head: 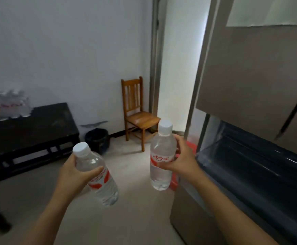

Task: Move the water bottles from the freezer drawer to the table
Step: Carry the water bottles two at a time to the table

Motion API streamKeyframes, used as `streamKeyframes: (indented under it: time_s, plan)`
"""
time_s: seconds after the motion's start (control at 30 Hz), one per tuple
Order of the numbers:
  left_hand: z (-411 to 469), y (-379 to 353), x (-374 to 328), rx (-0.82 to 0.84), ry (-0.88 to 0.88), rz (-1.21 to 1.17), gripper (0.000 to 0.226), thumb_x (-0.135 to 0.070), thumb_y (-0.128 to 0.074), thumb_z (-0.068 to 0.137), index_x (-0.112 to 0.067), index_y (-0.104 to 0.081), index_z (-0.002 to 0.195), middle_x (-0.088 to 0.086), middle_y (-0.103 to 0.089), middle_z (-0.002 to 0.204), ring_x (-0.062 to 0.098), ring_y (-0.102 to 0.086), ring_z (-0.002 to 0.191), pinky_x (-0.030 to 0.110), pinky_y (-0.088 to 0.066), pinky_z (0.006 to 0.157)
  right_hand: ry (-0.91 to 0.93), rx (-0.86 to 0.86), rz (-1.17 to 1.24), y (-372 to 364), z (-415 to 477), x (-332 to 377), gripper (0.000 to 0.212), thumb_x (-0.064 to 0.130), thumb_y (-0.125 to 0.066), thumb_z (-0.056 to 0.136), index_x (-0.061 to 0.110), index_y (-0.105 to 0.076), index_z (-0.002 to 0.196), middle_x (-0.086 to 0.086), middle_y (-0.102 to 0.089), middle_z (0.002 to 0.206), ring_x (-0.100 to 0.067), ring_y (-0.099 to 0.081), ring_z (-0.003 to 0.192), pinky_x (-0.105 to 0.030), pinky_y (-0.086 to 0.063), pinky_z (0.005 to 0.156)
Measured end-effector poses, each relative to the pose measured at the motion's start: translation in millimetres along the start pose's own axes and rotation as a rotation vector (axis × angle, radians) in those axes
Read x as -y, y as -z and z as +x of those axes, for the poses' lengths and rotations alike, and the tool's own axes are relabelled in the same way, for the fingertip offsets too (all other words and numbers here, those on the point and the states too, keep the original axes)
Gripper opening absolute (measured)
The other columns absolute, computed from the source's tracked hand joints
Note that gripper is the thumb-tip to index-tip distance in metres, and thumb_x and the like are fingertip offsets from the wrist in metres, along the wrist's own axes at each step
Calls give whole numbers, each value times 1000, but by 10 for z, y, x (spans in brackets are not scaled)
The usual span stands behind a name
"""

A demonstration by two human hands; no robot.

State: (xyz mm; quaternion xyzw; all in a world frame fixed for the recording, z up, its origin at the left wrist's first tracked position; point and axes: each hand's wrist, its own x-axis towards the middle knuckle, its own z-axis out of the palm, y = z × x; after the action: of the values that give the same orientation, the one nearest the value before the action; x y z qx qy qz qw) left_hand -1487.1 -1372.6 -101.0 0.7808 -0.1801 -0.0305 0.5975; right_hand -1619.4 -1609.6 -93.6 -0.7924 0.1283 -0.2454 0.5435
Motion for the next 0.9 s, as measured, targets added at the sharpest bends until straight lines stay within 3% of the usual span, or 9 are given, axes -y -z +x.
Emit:
streamKeyframes:
  time_s: [0.13, 0.27, 0.37, 0.53, 0.67, 0.8, 0.9]
  plan:
    - [-129, 649, 258, -167, 91, 42, 50, -5, -79, 65, -22, -51, 102, -5, -59, 86, 21, -58, 85, 36, -47, 73, 4, 197, -73, -679, 254, 15, 78, 21, -86, 60, 40, -38, 119, 22, -51, 112, -3, -53, 102, -32, -49, 89]
    - [-353, 1385, 516, -334, 168, 36, 44, -5, -79, 64, -23, -55, 97, -1, -63, 90, 22, -61, 84, 47, -52, 78, 73, 409, -95, -1506, 428, 201, 77, 18, -84, 61, 37, -35, 117, 26, -48, 105, 2, -51, 94, -22, -47, 85]
    - [-512, 1884, 656, -455, 168, 13, 43, 0, -75, 67, -29, -52, 88, -6, -60, 87, 20, -59, 84, 43, -48, 83, 125, 491, -108, -2095, 491, 326, 79, 23, -85, 59, 36, -36, 119, 22, -50, 104, -4, -53, 97, -25, -48, 87]
    - [-622, 2808, 889, -523, 191, 74, 44, -4, -78, 65, -23, -53, 97, 3, -61, 93, 27, -60, 92, 46, -49, 85, 170, 563, -88, -3065, 430, 565, 78, 22, -84, 61, 39, -33, 118, 24, -48, 103, -3, -51, 94, -23, -47, 84]
    - [-643, 3424, 1126, -551, 210, 109, 49, -9, -79, 64, -20, -53, 104, 3, -62, 97, 27, -61, 94, 47, -50, 86, 177, 607, -64, -3712, 375, 667, 80, 20, -84, 61, 37, -34, 121, 16, -52, 110, -9, -54, 104, -30, -50, 90]
    - [-702, 3789, 1301, -576, 215, 131, 52, -13, -80, 62, -22, -53, 106, -5, -62, 96, 22, -61, 93, 45, -50, 85, 145, 610, -53, -4158, 346, 685, 79, 17, -84, 61, 35, -34, 120, 18, -50, 108, -5, -52, 101, -21, -47, 84]
    - [-680, 4074, 1464, -598, 238, 141, 53, -14, -80, 63, -17, -55, 109, -2, -64, 98, 21, -62, 94, 43, -50, 84, 122, 622, -58, -4483, 334, 681, 78, 15, -83, 62, 35, -35, 119, 21, -49, 104, -3, -52, 97, -18, -47, 81]
